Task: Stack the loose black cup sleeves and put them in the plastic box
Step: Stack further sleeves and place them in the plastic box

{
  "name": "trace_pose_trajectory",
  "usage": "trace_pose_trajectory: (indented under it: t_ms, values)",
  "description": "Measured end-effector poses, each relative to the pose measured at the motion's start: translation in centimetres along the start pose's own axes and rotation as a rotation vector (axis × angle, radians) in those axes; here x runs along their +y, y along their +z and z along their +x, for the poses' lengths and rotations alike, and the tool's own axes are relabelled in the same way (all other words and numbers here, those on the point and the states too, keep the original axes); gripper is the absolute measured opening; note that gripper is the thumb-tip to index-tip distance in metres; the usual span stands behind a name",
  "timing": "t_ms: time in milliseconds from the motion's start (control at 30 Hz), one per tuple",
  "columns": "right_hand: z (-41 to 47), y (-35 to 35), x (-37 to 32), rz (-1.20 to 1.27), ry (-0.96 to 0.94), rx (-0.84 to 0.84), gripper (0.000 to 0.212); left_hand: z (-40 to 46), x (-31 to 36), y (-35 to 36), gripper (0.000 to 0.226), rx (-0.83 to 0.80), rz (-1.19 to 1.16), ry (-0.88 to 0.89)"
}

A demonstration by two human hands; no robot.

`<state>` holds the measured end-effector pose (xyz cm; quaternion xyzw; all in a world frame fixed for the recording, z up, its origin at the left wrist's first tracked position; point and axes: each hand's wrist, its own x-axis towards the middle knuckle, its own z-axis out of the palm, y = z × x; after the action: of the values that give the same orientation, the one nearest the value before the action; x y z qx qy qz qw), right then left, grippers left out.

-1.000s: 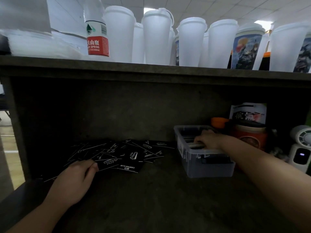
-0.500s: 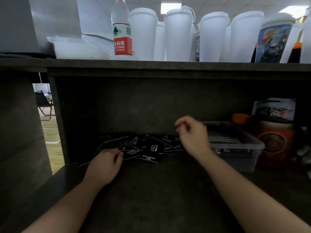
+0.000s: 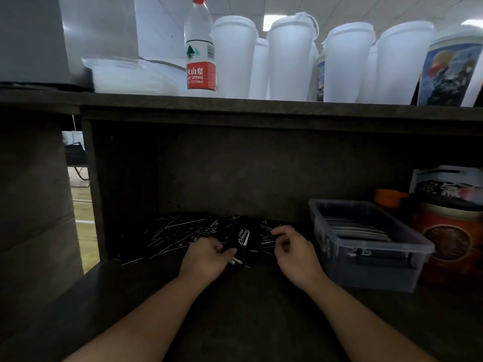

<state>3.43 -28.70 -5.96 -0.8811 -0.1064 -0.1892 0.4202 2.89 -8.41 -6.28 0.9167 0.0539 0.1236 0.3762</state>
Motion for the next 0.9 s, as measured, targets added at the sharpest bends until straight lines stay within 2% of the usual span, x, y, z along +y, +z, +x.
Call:
trace_pose_trajectory:
  t_ms: [33,100,167,200,233,300,333,367,400,433,467,500,533,567,633,667,767,900]
  values:
    - [0.1,0.1,-0.1,-0.016,-0.046,0.027,0.040,-0.2,0.2,-0.6,0.024,0.043,-0.059,0.021]
    - [-0.1,0.2,-0.6,-0.052,-0.143,0.074,0.062,-0.5,0.7,-2.3,0.018,0.110,-0.016,0.150]
    - [-0.5,0.3,-1.3,-0.126,-0.218,0.096,0.079,-0.6,1.4,-4.0,0.012,0.052,0.089,0.331]
    - [-0.7,0.4,-1.5,-0.189,-0.241,0.093,0.079,-0.6,1.7,-4.7,0.011,-0.036,0.117,0.404]
    - [-0.8,0.6,-1.6,-0.259,-0.256,0.078,0.070,-0.4,1.9,-5.3,0.010,-0.136,0.110,0.459]
    - [-0.6,0.7,-1.5,-0.358,-0.247,0.019,0.038,0.5,2.0,-5.8,0.018,-0.265,0.001,0.501]
    - [-0.5,0.8,-1.4,-0.369,-0.234,-0.005,0.026,1.3,1.8,-5.9,0.026,-0.229,-0.079,0.476]
    - [-0.4,0.8,-1.3,-0.358,-0.224,-0.022,0.020,2.3,1.2,-5.8,0.034,-0.125,-0.153,0.425]
    - [-0.3,0.7,-1.2,-0.335,-0.219,-0.034,0.016,3.5,0.1,-5.7,0.040,0.054,-0.143,0.360]
    - [-0.2,0.6,-0.9,-0.302,-0.220,-0.038,0.014,4.5,-1.2,-5.6,0.044,0.262,0.001,0.306]
    - [0.0,0.5,-0.8,-0.272,-0.232,-0.033,0.012,5.3,-2.8,-5.7,0.047,0.410,0.256,0.224]
    - [0.2,0.4,-0.7,-0.258,-0.248,-0.027,0.008,5.8,-4.4,-5.8,0.052,0.428,0.494,0.087]
    - [0.3,0.3,-0.6,-0.265,-0.260,-0.028,0.006,6.0,-5.5,-6.0,0.062,0.339,0.636,-0.097]
    - [0.4,0.3,-0.6,-0.282,-0.267,-0.038,0.006,6.0,-6.4,-6.1,0.074,0.221,0.673,-0.254]
    - [0.4,0.3,-0.7,-0.323,-0.273,-0.079,0.011,5.7,-7.2,-6.1,0.089,0.042,0.583,-0.410]
    - [0.4,0.3,-0.8,-0.338,-0.281,-0.101,0.013,5.7,-7.3,-5.9,0.092,0.000,0.573,-0.389]
    - [0.2,0.4,-0.9,-0.352,-0.309,-0.164,0.015,5.9,-6.9,-5.3,0.088,0.011,0.580,-0.202]
    - [0.2,0.1,-0.6,-0.302,-0.329,-0.198,0.013,5.9,-6.2,-4.3,0.064,-0.002,0.532,0.041]
